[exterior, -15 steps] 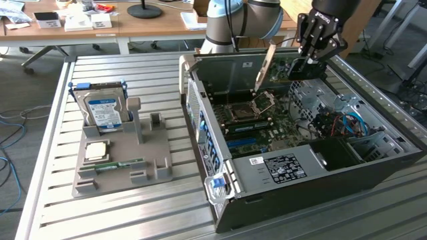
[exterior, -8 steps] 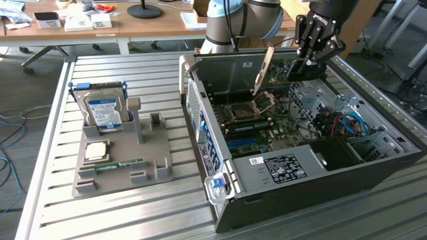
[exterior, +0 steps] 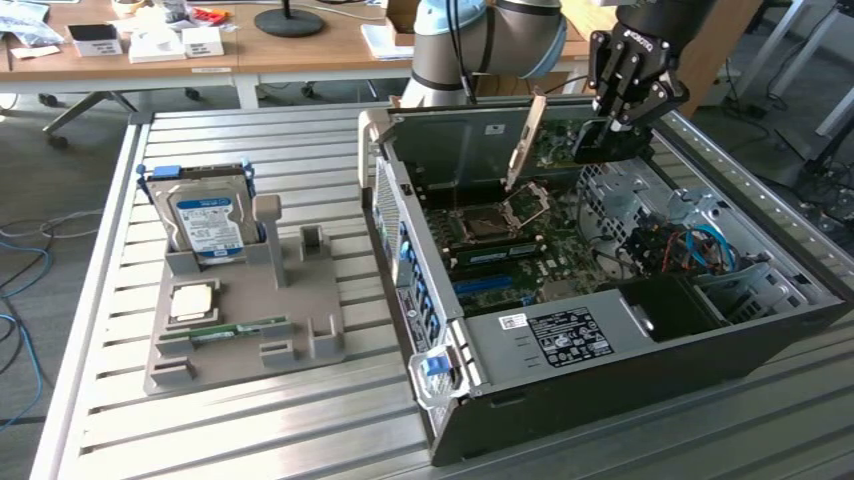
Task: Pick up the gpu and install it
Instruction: 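Insert the gpu into the slot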
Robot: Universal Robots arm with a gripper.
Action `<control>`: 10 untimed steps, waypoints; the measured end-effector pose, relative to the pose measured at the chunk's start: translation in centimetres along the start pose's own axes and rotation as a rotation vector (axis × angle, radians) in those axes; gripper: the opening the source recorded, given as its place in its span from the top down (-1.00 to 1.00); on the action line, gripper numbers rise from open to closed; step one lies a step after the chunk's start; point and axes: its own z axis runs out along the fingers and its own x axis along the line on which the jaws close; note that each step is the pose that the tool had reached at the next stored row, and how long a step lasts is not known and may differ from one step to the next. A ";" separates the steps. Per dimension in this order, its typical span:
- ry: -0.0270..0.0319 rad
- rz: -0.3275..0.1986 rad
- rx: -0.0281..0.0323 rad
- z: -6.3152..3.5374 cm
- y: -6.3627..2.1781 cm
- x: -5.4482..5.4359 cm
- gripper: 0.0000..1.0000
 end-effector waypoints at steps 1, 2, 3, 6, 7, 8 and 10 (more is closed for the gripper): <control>0.0000 0.000 0.0000 0.00 0.00 0.0 0.47; 0.0000 0.000 -0.0001 0.00 0.00 0.0 0.47; 0.0000 0.000 -0.0001 0.00 0.00 0.0 0.47; 0.0000 0.000 0.0000 0.00 0.00 0.0 0.47; 0.0000 0.000 0.0000 0.00 0.00 0.0 0.47; 0.0000 0.000 0.0000 0.01 0.00 0.0 0.47; 0.0000 0.000 0.0000 0.05 0.00 0.0 0.47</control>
